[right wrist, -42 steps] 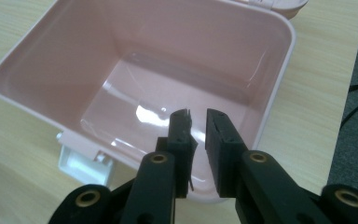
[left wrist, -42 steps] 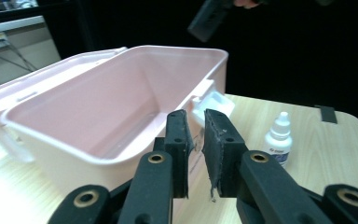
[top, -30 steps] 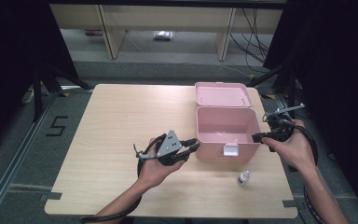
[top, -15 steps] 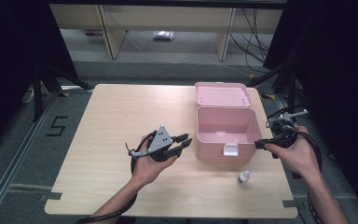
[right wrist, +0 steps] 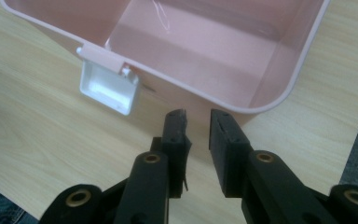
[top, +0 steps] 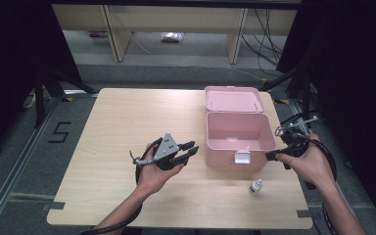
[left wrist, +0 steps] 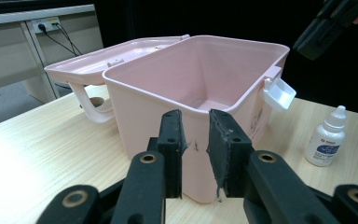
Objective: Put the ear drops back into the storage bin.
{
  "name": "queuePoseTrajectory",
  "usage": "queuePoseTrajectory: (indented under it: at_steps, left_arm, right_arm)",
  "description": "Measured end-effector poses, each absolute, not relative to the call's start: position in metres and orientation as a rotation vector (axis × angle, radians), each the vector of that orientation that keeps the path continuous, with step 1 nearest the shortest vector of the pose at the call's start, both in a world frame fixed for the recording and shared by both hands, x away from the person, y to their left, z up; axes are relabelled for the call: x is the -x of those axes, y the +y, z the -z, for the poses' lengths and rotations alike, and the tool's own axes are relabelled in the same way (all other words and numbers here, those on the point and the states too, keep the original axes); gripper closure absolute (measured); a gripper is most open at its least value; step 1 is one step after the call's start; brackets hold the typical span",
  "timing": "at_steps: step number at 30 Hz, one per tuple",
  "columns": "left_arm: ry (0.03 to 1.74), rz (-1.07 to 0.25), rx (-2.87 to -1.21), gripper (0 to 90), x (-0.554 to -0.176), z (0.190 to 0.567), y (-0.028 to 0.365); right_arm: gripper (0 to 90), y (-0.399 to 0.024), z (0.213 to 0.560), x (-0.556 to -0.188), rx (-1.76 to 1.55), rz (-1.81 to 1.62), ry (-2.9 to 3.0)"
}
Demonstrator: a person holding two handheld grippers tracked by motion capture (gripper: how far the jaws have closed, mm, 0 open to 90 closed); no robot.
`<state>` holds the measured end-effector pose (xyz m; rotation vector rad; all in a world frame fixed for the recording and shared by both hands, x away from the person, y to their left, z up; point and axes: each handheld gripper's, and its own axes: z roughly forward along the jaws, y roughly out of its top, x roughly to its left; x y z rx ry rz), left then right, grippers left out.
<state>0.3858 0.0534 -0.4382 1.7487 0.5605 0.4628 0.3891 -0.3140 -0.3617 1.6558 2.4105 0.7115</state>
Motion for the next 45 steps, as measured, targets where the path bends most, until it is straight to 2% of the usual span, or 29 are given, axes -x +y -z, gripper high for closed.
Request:
queuePoseTrajectory:
  at_steps: [20,24,45]
  left_arm:
    - [0.568,-0.46,-1.76,73.8,-0.384,0.444,0.057]
    - [0.57,-0.461,-1.758,73.7,-0.384,0.445,0.057]
    - [0.584,-0.46,-1.754,73.0,-0.383,0.448,0.06]
  right_arm:
    - [73.9,-0.294,0.37,-0.383,-1.785,-0.421,2.552]
    - [72.9,-0.292,0.379,-0.385,-1.637,-0.352,2.648]
    - [69.4,-0.271,0.405,-0.386,-1.614,-0.184,2.74]
